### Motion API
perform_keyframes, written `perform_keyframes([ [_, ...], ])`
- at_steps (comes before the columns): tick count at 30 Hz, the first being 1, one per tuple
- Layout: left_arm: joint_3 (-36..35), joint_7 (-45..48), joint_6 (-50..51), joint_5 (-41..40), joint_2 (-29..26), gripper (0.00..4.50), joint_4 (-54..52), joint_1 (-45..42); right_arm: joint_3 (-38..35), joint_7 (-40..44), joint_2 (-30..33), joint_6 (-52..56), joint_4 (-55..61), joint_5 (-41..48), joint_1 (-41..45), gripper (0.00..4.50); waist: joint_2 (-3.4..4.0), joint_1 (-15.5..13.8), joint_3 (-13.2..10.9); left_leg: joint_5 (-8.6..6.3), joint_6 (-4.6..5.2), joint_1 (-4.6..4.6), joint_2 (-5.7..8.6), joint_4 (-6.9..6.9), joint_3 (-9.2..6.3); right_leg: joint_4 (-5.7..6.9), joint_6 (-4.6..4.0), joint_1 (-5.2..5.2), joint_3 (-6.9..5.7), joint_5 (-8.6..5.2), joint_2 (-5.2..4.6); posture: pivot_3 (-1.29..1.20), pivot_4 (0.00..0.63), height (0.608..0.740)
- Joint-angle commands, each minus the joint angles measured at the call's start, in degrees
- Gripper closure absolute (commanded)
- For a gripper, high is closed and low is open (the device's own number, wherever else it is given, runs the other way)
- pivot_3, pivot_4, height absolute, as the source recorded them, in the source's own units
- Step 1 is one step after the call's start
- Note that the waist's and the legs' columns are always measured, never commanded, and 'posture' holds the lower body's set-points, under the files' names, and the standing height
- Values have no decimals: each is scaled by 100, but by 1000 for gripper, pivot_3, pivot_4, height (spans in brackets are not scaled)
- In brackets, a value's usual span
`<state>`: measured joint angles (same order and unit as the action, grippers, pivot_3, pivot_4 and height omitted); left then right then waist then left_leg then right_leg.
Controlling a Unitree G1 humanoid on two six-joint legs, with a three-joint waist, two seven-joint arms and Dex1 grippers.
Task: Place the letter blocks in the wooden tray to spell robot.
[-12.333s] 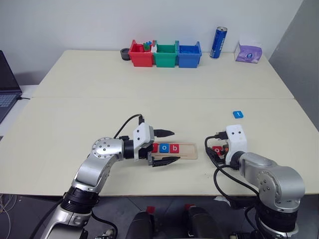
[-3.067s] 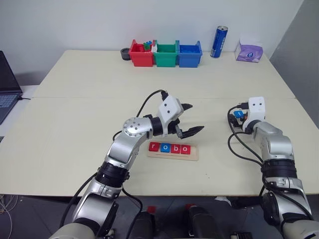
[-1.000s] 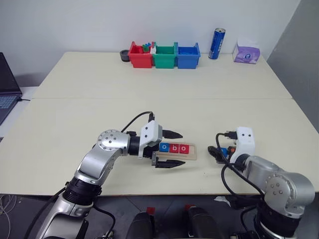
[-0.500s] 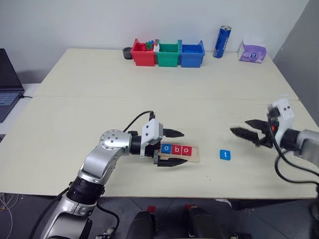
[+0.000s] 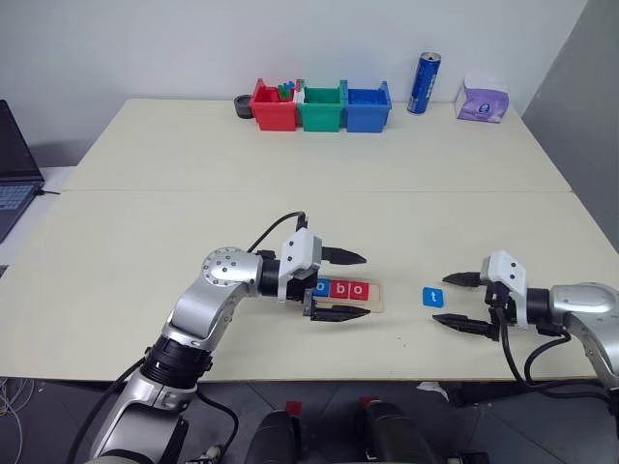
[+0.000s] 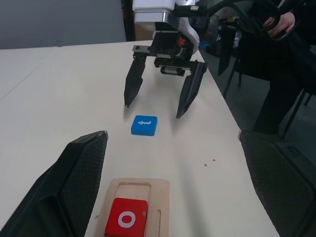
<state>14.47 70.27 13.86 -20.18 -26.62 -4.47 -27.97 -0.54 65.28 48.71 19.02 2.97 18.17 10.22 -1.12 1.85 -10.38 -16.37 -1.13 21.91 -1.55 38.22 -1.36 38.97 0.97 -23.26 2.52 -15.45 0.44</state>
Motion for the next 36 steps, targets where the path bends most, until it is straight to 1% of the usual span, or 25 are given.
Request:
perform_keyframes([
  [1,44,49,-162,18,57,0,-38,-149,74,60,-50,-180,-102,-71,187,38,0,-12,0,0,0,1,0,0,0,0,0,0,-2,0,0,0,150,740],
  [15,45,95,-184,47,67,0,12,-224,432,36,-247,-395,-595,-338,472,38,0,-18,0,0,0,1,0,1,-2,0,-1,0,-1,1,-2,0,150,740],
  [17,43,94,-192,56,63,0,15,-221,441,54,-268,-412,-656,-367,534,417,0,-15,0,0,0,0,0,2,-3,1,-1,0,-1,1,-1,0,150,740],
  [19,41,97,-203,63,59,0,20,-213,449,64,-282,-425,-686,-384,564,985,0,-19,0,0,0,0,0,2,-3,2,-1,0,-2,1,-1,0,150,740],
  [22,42,90,-211,80,68,0,27,-215,467,72,-286,-444,-706,-402,583,2023,0,-20,0,0,0,1,0,2,-3,2,-1,0,-2,1,-2,0,150,740],
  [24,42,91,-218,88,75,0,34,-219,474,88,-283,-452,-715,-398,590,2816,0,-21,0,0,0,1,0,2,-3,2,-1,0,-1,1,-3,0,150,740],
  [25,41,92,-224,90,77,0,39,-219,476,95,-281,-456,-718,-393,595,3080,0,-21,0,0,0,0,0,2,-3,2,-1,0,0,1,-3,0,150,740],
  [36,11,91,-271,80,69,0,50,-204,405,172,-217,-294,-518,-289,697,3074,0,-18,0,0,0,0,0,4,-4,3,-2,0,-1,1,-3,0,150,740],
])
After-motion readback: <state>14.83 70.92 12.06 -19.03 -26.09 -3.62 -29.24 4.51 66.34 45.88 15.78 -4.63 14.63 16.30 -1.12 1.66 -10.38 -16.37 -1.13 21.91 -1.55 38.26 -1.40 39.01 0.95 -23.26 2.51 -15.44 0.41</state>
